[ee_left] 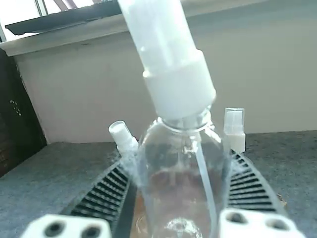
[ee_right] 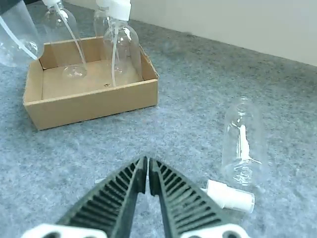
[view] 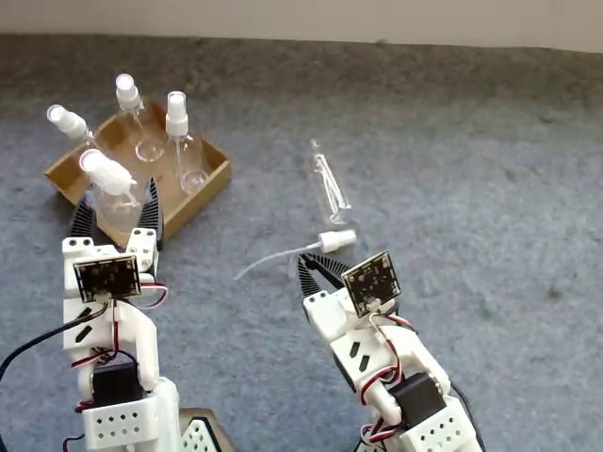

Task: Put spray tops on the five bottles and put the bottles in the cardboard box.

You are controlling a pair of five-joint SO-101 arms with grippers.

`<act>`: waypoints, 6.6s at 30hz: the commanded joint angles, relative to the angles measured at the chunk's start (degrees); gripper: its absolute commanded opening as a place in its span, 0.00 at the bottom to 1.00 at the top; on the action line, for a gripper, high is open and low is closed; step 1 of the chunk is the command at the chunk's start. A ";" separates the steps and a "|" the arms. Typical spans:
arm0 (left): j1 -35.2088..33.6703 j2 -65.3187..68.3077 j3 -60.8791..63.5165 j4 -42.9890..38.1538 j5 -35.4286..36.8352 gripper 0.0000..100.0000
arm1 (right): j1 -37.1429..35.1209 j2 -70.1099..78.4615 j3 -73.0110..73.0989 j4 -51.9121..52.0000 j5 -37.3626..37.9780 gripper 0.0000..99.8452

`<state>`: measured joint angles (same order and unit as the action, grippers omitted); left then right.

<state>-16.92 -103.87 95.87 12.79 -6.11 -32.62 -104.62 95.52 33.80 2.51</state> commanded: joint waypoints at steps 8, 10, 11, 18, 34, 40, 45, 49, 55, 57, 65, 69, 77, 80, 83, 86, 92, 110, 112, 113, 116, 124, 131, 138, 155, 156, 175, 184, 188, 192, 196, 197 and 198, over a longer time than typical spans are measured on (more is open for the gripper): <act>-0.22 0.13 -12.09 8.70 -0.70 0.12 | 0.75 -0.66 6.29 -3.74 -0.09 0.01; -0.22 0.13 -13.58 9.58 -0.70 0.12 | 0.75 -0.66 6.29 -3.74 -0.09 0.01; -0.22 0.13 -14.11 9.93 -0.70 0.12 | 0.75 -0.57 6.29 -3.74 -0.09 0.01; -0.22 11.30 -21.32 10.02 -0.70 0.12 | 0.75 -0.40 6.29 -3.74 -0.09 0.01; -0.22 43.65 -25.63 -3.69 3.96 0.12 | 0.75 -0.57 6.29 -2.24 -0.09 0.01; -0.22 49.63 -20.88 -18.90 5.19 0.12 | 0.75 -0.57 6.29 -2.15 -0.09 0.01; -0.57 59.65 -22.20 -26.20 5.27 0.12 | 0.75 -0.57 6.29 -2.15 -0.09 0.01; -0.57 67.12 -23.69 -30.77 5.36 0.12 | 0.75 -0.57 6.29 -2.15 -0.09 0.01; -0.75 75.38 -23.69 -40.97 5.36 0.12 | 0.75 -0.57 6.29 -2.15 -0.09 0.01; -1.19 77.93 -24.31 -43.08 5.36 0.12 | 0.75 -0.57 6.29 -2.15 -0.09 0.01; -3.82 89.98 -29.41 -50.29 9.93 0.12 | 0.75 -0.40 6.29 -2.15 -0.09 0.01; -3.74 94.64 -30.20 -55.12 10.64 0.12 | 0.75 -0.40 6.29 -2.15 -0.09 0.01; -3.65 102.90 -34.24 -60.92 10.64 0.12 | 0.75 -0.40 6.29 -2.15 -0.09 0.01; -3.65 106.42 -36.00 -61.19 10.64 0.12 | 0.66 -0.40 6.29 -2.15 -0.09 0.01; -3.65 108.44 -36.44 -61.27 10.64 0.12 | 0.66 -0.40 6.29 -2.15 -0.09 0.01; -3.65 109.85 -38.11 -61.27 10.64 0.12 | 0.66 -0.40 6.29 -2.15 -0.09 0.01; -3.21 111.69 -39.25 -61.19 10.64 0.12 | 0.66 -0.40 6.29 -2.15 -0.09 0.01; -2.42 111.78 -41.98 -61.01 10.46 0.12 | 0.66 -0.40 6.29 -2.15 -0.09 0.01; -2.33 111.87 -42.07 -61.01 10.46 0.12 | 0.66 -0.40 6.29 -2.15 -0.09 0.01; -2.33 111.87 -42.07 -61.01 10.46 0.12 | 0.66 -0.40 6.29 -2.15 -0.09 0.01; -1.71 111.87 -41.98 -61.01 10.46 0.12 | 0.66 -0.40 6.29 -2.15 -0.09 0.01; -1.10 111.87 -41.89 -60.92 10.46 0.12 | 0.66 -0.40 6.29 -2.15 -0.09 0.01; -1.10 115.82 -44.00 -61.01 10.46 0.12 | 0.66 -0.40 6.29 -2.15 -0.09 0.01; -1.10 121.80 -42.95 -68.75 10.55 0.12 | 0.66 -0.40 6.29 -2.15 -0.09 0.01; 0.75 121.80 -42.51 -69.89 7.56 0.12 | 0.66 -0.57 6.29 -2.15 -0.09 0.01; 0.75 121.80 -42.07 -69.89 6.33 0.12 | 0.66 -0.57 6.29 -2.15 -0.09 0.01; -0.75 121.71 -40.66 -70.07 5.71 0.12 | 0.66 -0.40 6.29 -2.15 -0.09 0.01; -1.80 121.80 -40.66 -70.07 5.71 0.12 | 0.66 -0.40 6.29 -2.15 -0.09 0.01; -1.80 121.80 -40.66 -70.07 5.54 0.12 | 0.66 -0.40 6.29 -2.15 -0.09 0.01; -1.89 121.80 -40.66 -69.98 5.45 0.12 | 0.75 -0.40 6.29 -2.15 -0.09 0.01; -1.89 121.63 -39.78 -70.07 5.36 0.12 | 0.75 -0.40 6.29 -2.15 -0.09 0.01; -1.89 121.36 -39.34 -70.07 5.36 0.12 | 0.75 -0.40 6.29 -2.15 -0.09 0.01; -1.89 121.27 -38.90 -70.07 5.36 0.12 | 0.75 -0.40 6.29 -2.15 -0.09 0.01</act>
<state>-17.80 18.33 55.60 -56.57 -0.04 -32.62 -104.62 95.52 31.60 2.42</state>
